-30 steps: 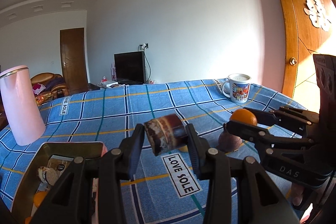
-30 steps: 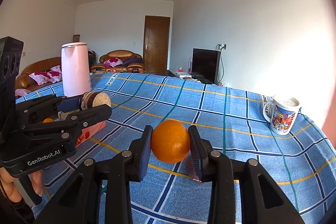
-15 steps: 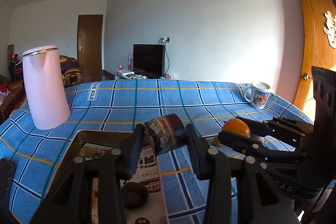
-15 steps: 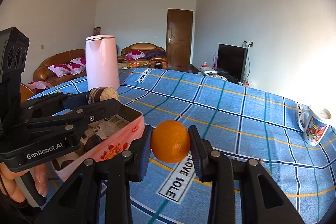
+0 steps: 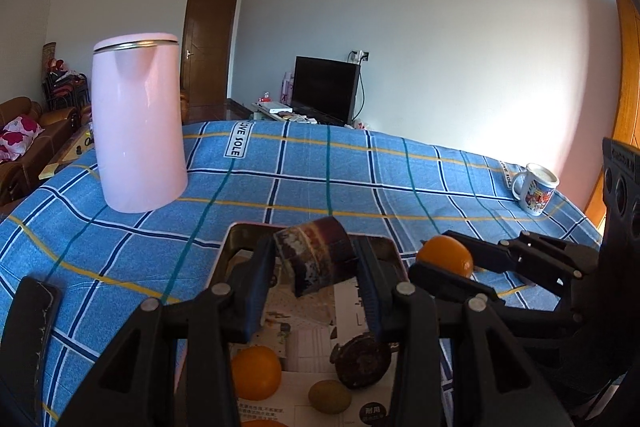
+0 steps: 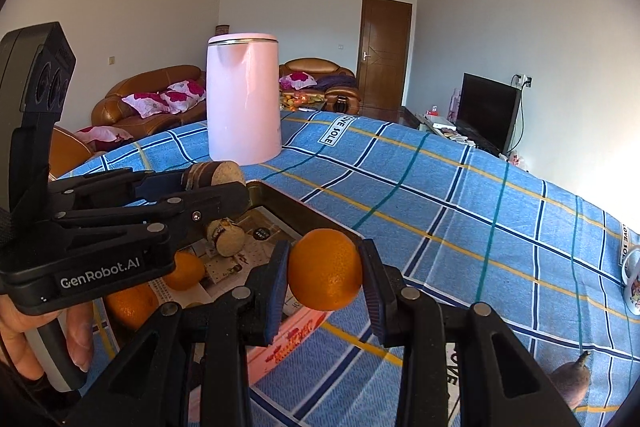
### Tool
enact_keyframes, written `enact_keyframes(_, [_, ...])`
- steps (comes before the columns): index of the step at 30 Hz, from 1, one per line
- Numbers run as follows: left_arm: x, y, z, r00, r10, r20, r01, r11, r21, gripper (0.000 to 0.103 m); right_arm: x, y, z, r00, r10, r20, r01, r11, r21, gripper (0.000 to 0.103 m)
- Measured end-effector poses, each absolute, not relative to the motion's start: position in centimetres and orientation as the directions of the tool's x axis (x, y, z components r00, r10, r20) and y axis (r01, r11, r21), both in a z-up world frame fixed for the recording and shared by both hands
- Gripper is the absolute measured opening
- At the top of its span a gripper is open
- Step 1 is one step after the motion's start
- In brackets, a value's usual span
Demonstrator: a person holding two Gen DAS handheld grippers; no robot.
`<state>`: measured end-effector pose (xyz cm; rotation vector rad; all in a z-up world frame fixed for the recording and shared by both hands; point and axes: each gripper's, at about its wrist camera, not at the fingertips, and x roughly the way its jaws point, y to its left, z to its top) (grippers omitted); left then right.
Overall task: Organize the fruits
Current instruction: 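Carry the cut fruit and orange over the tin box and open both tools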
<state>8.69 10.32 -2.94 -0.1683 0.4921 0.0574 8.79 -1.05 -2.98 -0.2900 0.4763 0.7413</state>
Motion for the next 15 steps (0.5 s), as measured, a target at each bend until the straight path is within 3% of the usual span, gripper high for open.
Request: enact_keyframes(15, [9.1, 12.3, -4.5, 0.836, 0.043, -0.547, -0.134, 0.983, -0.128, 0.043, 10.3, 4.2, -5.7, 0.556, 0.529, -0.642, -0.740, 0.666, -0.093, 0.037])
